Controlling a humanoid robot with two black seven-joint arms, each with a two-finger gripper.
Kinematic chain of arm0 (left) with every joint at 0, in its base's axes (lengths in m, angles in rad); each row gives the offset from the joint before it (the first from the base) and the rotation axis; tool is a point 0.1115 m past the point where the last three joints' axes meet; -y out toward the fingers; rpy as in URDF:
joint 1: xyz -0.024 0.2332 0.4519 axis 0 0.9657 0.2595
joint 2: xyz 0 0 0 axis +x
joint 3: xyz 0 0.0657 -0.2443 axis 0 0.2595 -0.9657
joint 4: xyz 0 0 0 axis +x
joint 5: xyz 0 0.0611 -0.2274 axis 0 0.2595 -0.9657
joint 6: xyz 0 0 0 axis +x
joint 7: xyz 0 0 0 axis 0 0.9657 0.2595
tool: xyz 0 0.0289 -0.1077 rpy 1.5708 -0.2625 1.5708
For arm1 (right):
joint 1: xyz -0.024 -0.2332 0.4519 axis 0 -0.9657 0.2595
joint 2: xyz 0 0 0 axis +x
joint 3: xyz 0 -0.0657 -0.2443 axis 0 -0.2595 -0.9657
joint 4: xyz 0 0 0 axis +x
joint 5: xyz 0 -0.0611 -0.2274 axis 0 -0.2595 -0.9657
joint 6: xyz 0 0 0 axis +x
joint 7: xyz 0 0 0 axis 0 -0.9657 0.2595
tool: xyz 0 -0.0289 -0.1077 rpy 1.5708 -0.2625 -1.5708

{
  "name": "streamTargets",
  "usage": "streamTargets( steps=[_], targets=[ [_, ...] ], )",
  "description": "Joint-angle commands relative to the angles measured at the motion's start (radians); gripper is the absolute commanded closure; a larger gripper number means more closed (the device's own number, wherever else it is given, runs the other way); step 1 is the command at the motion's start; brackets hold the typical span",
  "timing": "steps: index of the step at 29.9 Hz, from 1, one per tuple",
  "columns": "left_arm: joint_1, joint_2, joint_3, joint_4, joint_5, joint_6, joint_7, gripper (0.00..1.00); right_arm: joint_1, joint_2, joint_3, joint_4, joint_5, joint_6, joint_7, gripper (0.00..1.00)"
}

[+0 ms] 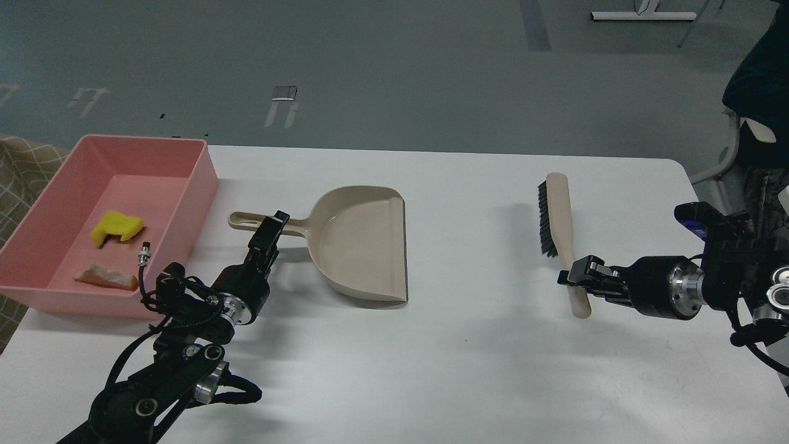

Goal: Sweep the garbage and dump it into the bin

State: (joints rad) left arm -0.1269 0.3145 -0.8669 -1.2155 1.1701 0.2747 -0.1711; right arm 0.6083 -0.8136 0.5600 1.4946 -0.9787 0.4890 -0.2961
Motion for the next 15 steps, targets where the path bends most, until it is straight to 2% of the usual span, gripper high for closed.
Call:
streamTargets(
  steps=[1,9,12,15],
  targets=[
    [0.021,0.006,-0.003,-0.010,-0.001,-0.012,-0.008,0.03,-0.019,-0.001,0.000,0.001,0.000,0.000,-0.003,0.96],
    [0.033,0.012,-0.011,-0.027,-0.001,-0.014,-0.019,0.03,-0.036,-0.002,0.000,0.012,0.000,0.000,-0.009,0.94],
    [0.035,0.021,-0.014,-0.039,-0.003,-0.014,-0.019,0.03,-0.038,-0.002,0.000,0.016,0.000,0.000,-0.012,0.90],
    [0.035,0.026,-0.015,-0.044,-0.003,-0.014,-0.019,0.03,-0.038,-0.002,0.000,0.016,0.000,0.000,-0.017,0.65]
  ],
)
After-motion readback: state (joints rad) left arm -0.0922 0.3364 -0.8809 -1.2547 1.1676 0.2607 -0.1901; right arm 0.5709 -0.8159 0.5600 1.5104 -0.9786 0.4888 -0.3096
